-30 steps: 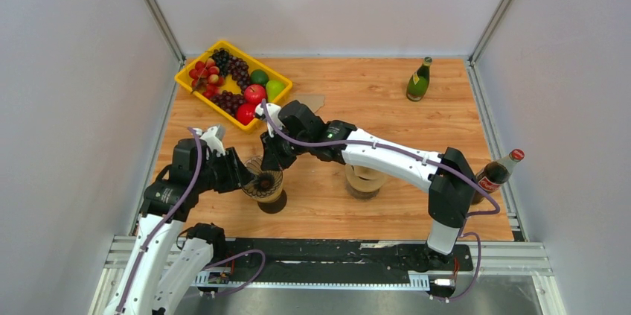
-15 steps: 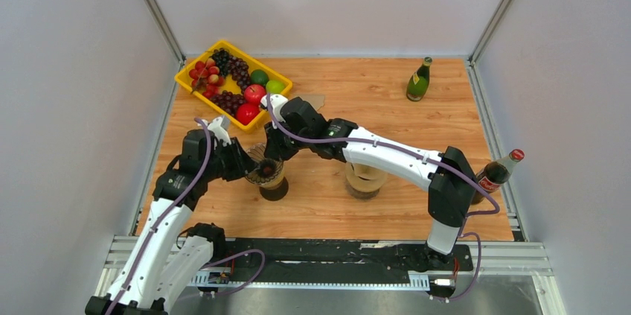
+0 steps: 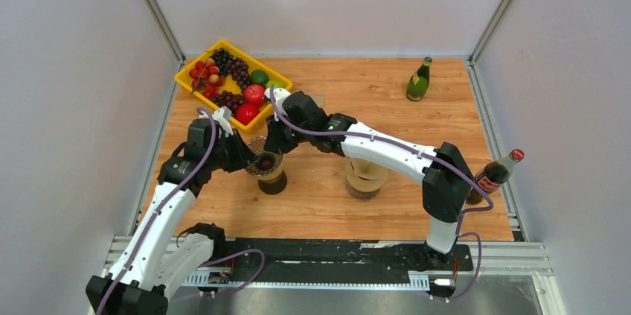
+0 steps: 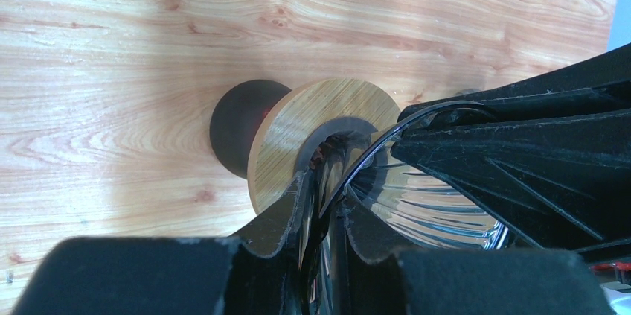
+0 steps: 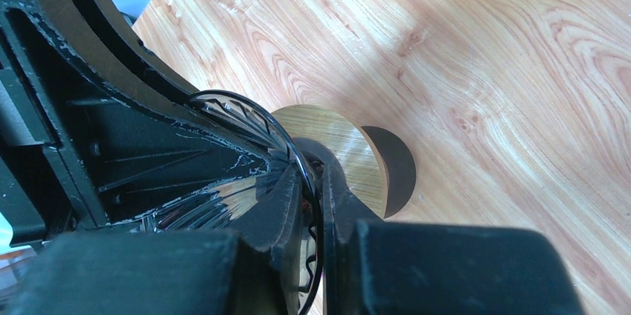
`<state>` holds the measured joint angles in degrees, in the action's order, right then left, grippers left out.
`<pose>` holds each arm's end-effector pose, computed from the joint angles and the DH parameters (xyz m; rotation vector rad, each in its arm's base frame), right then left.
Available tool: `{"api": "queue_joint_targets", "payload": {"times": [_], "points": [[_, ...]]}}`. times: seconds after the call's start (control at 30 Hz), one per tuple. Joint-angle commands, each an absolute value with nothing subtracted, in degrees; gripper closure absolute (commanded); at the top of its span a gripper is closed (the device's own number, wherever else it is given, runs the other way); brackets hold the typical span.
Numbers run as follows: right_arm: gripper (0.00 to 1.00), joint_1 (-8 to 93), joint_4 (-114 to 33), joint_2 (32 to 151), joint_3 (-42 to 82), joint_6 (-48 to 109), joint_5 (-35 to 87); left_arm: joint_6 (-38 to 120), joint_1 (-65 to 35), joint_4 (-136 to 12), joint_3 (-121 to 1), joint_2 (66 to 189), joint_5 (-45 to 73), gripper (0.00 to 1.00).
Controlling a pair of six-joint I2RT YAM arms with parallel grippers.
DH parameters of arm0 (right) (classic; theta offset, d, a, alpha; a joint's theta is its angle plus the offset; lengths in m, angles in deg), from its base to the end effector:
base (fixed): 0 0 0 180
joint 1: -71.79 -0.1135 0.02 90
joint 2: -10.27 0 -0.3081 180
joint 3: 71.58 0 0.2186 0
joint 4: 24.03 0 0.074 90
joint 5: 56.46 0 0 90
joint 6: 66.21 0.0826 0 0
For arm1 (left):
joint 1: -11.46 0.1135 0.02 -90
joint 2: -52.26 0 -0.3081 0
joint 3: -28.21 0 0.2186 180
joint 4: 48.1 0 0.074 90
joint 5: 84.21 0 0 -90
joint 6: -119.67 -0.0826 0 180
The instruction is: Place the coffee filter in the dripper
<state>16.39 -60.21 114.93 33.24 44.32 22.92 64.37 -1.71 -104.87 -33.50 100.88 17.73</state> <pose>0.2385 0.3725 0.3209 -0.8098 2.2075 0.9080 0.1336 -0.0488 0.2873 -0.3435 2.3827 -0.6472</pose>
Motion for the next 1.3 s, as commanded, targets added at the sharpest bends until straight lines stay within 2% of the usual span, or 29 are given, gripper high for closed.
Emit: {"api": "queue_joint_targets", "payload": {"times": [0.0,0.27,0.4,0.57,0.63,0.77,0.83,0.97,1.27], "points": [[1.00,19.4,-73.0,120.2,27.2,43.8,31.0,64.8,-0.9,-115.9,-31.7,104.7,6.9,0.91],[1.00,19.3,-72.6,121.0,20.6,43.1,37.3,67.5,-0.9,-115.7,-30.3,108.2,6.2,0.95],[1.00,19.3,-72.2,120.8,20.5,42.8,36.6,71.0,-0.9,-114.8,-27.0,110.6,6.0,0.99],[1.00,19.3,-72.1,121.2,21.2,42.6,35.8,71.8,-0.9,-115.0,-27.1,111.1,4.4,0.97],[1.00,19.4,-72.1,120.9,21.6,42.5,34.7,71.5,-0.9,-115.0,-27.7,109.7,4.5,0.93],[0.98,19.3,-72.1,119.9,23.8,42.5,34.5,70.2,-1.0,-112.6,-28.7,106.4,6.1,0.75],[0.97,19.4,-72.1,119.5,25.4,42.5,32.2,69.6,-0.9,-109.9,-28.9,105.2,8.2,0.69],[0.92,19.3,-72.1,118.9,28.0,42.2,30.0,69.4,-0.9,-107.5,-29.7,104.1,9.8,0.63],[0.81,19.2,-72.2,118.5,34.2,41.3,28.2,69.4,-0.9,-104.6,-30.7,103.7,11.1,0.57]]}}
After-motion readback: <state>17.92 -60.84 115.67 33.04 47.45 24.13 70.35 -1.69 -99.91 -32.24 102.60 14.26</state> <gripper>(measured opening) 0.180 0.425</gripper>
